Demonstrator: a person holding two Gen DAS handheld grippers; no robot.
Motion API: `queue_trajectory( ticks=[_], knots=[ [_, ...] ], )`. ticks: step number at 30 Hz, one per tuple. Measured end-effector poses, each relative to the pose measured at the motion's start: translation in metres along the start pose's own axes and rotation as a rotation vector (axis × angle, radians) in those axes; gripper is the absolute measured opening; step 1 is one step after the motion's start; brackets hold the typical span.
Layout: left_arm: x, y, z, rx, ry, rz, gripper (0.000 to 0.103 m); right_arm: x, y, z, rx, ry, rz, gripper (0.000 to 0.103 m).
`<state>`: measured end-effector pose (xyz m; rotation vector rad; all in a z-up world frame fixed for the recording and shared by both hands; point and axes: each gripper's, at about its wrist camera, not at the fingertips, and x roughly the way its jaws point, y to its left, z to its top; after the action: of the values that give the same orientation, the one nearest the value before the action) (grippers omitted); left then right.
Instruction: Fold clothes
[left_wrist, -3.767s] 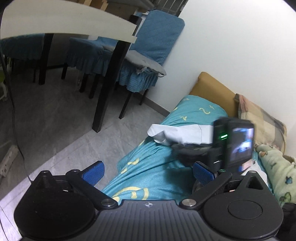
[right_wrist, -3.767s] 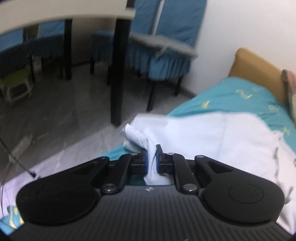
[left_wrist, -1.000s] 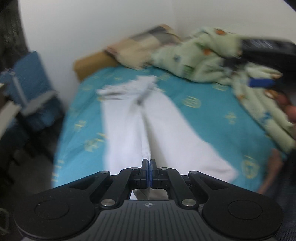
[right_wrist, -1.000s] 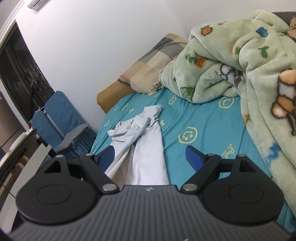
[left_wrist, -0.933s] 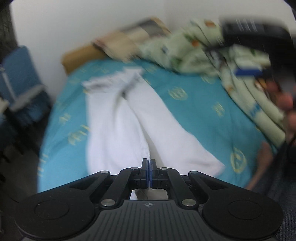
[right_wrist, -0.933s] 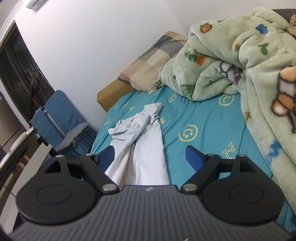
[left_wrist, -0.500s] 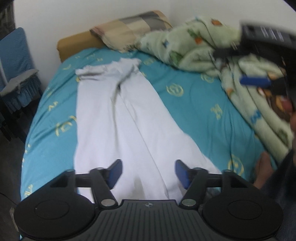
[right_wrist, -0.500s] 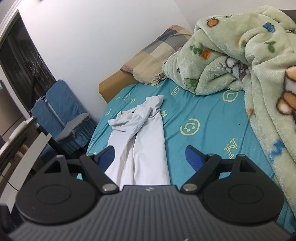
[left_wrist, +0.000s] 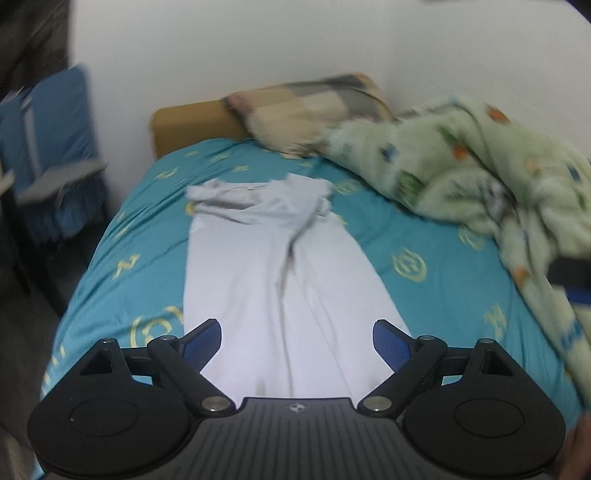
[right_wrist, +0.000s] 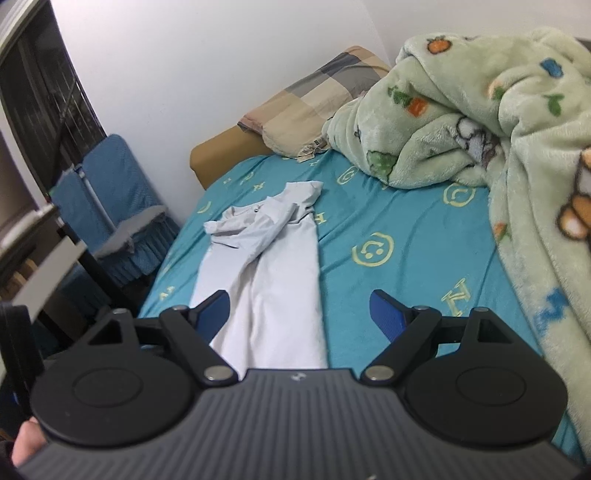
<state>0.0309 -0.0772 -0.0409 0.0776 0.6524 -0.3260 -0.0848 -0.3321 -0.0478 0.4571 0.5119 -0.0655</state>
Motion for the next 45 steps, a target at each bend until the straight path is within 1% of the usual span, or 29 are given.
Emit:
queue_trajectory(
  ticks=[3, 6, 8, 9, 12, 14, 15, 17, 18, 20, 23, 24, 28, 31, 32, 33, 34, 35, 36, 37, 39, 40, 43, 45],
  knots=[
    [0.001, 0.013, -0.009, -0.089, 0.008, -0.004, 0.091, 0.013, 0.004, 0.004, 0.004, 0.011, 0.005, 0.084],
    [-0.005, 0.013, -0.012, -0.07, -0.002, 0.0, 0.091, 0.037, 0.017, 0.014, -0.016, 0.03, 0.017, 0.084],
    [-0.006, 0.015, -0.013, -0.069, -0.024, 0.02, 0.094, 0.066, 0.03, 0.031, -0.082, 0.03, 0.028, 0.084],
    [-0.004, 0.017, -0.013, -0.071, -0.032, 0.018, 0.095, 0.08, 0.037, 0.04, -0.115, 0.029, 0.034, 0.084],
    [0.013, 0.021, -0.015, -0.053, -0.06, 0.032, 0.095, 0.124, 0.057, 0.065, -0.214, 0.028, 0.052, 0.084],
    [0.028, 0.025, -0.015, -0.056, -0.04, 0.033, 0.095, 0.169, 0.058, 0.089, -0.201, 0.056, 0.095, 0.083],
    [0.034, 0.028, -0.016, -0.064, -0.037, 0.027, 0.095, 0.193, 0.057, 0.099, -0.176, 0.065, 0.095, 0.077],
    [0.046, 0.036, -0.016, -0.077, -0.048, 0.02, 0.095, 0.239, 0.056, 0.12, -0.126, 0.082, 0.094, 0.074],
    [0.051, 0.04, -0.015, -0.077, -0.058, 0.022, 0.095, 0.261, 0.057, 0.127, -0.12, 0.074, 0.048, 0.071],
    [0.062, 0.048, -0.013, -0.076, -0.079, 0.026, 0.095, 0.305, 0.061, 0.14, -0.108, 0.057, -0.044, 0.07],
    [0.079, 0.065, -0.008, -0.102, -0.097, 0.041, 0.095, 0.373, 0.064, 0.146, -0.085, 0.089, -0.032, 0.07],
    [0.085, 0.071, -0.008, -0.121, -0.094, 0.041, 0.095, 0.394, 0.067, 0.145, -0.1, 0.102, -0.029, 0.07],
    [0.107, 0.092, -0.013, -0.21, -0.06, 0.028, 0.095, 0.457, 0.082, 0.133, -0.225, 0.119, -0.035, 0.07],
    [0.119, 0.097, -0.015, -0.242, -0.04, 0.014, 0.094, 0.495, 0.087, 0.123, -0.31, 0.133, -0.063, 0.068],
    [0.122, 0.098, -0.016, -0.242, -0.037, 0.014, 0.094, 0.505, 0.087, 0.121, -0.32, 0.143, -0.075, 0.056],
    [0.124, 0.099, -0.018, -0.244, -0.036, 0.013, 0.094, 0.508, 0.086, 0.12, -0.32, 0.148, -0.07, 0.034],
    [0.125, 0.1, -0.019, -0.248, -0.033, 0.014, 0.094, 0.512, 0.084, 0.118, -0.32, 0.153, -0.066, 0.029],
    [0.127, 0.101, -0.019, -0.253, -0.028, 0.016, 0.094, 0.505, 0.083, 0.119, -0.319, 0.114, -0.05, 0.009],
    [0.128, 0.102, -0.02, -0.259, -0.023, 0.019, 0.094, 0.497, 0.082, 0.12, -0.317, 0.074, -0.034, 0.005],
    [0.13, 0.104, -0.02, -0.268, -0.019, 0.02, 0.094, 0.49, 0.08, 0.12, -0.316, 0.034, -0.018, 0.005],
    [0.13, 0.105, -0.022, -0.286, -0.013, 0.019, 0.094, 0.472, 0.074, 0.129, -0.263, -0.082, -0.023, 0.005],
    [0.129, 0.106, -0.022, -0.292, -0.013, 0.019, 0.094, 0.466, 0.07, 0.133, -0.244, -0.126, -0.037, 0.005],
    [0.126, 0.106, -0.023, -0.289, -0.014, 0.026, 0.094, 0.466, 0.061, 0.142, -0.225, -0.161, -0.115, 0.005],
    [0.124, 0.104, -0.024, -0.275, -0.018, 0.034, 0.094, 0.475, 0.057, 0.141, -0.247, -0.136, -0.178, 0.005]
  ],
)
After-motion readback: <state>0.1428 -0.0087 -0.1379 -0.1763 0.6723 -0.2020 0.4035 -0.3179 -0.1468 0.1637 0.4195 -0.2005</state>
